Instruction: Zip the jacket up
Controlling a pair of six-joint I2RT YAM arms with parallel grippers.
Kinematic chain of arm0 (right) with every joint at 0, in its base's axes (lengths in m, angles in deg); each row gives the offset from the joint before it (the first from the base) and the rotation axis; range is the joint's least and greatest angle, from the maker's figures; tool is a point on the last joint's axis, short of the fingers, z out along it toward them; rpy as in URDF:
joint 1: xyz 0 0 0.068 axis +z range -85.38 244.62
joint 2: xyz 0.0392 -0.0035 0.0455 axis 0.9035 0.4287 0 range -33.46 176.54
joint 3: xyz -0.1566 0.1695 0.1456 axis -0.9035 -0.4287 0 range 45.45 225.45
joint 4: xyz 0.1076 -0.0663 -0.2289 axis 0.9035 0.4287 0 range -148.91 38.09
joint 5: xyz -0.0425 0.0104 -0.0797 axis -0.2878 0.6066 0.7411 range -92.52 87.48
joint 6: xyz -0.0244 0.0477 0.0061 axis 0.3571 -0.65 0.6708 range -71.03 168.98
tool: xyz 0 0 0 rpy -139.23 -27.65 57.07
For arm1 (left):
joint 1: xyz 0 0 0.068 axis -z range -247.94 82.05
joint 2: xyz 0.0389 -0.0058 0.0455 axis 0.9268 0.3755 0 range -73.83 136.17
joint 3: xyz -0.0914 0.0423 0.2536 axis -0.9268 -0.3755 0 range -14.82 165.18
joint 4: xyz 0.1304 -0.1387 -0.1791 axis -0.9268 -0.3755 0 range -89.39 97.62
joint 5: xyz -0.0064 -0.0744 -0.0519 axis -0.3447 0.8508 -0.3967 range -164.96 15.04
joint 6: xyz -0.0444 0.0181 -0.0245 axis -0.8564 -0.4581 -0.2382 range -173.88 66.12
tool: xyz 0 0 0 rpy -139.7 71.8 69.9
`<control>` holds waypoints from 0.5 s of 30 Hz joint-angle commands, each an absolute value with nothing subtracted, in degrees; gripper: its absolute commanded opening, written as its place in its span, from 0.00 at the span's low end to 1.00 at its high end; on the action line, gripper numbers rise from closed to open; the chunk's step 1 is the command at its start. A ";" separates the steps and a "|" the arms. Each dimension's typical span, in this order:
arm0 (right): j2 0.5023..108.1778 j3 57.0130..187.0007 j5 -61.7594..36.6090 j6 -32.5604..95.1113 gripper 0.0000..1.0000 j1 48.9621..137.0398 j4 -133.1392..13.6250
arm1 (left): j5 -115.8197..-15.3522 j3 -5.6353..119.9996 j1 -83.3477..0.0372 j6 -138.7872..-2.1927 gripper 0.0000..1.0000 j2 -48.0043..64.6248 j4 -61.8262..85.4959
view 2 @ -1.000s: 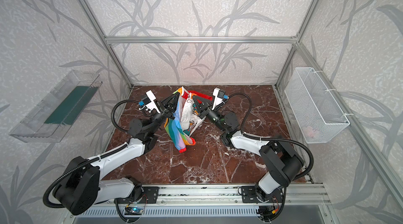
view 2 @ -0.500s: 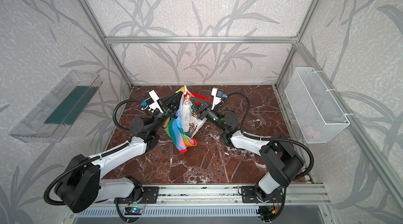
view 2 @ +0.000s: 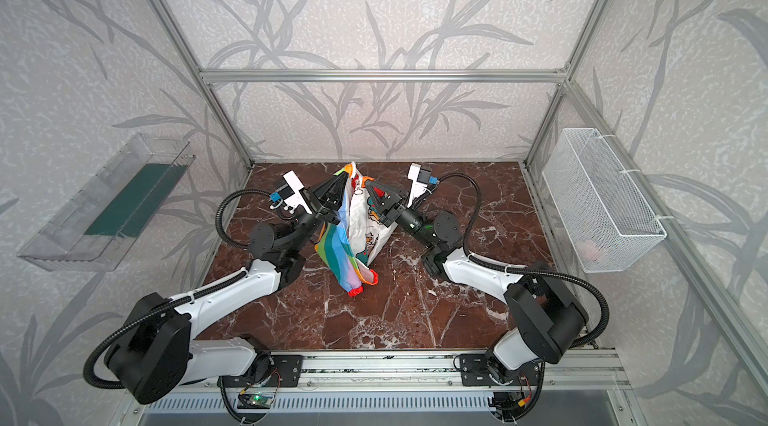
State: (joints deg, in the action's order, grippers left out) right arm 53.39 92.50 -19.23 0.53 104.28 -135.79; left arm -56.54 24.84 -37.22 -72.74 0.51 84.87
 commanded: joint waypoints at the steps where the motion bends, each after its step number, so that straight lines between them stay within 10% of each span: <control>1: 51.88 93.18 -19.10 0.31 0.00 104.27 -139.33 | -57.28 26.84 -36.94 -71.20 0.00 -0.33 88.61; 15: 53.19 95.79 -20.15 -1.03 0.00 104.31 -139.38 | -56.76 26.70 -36.67 -71.46 0.00 -0.35 88.66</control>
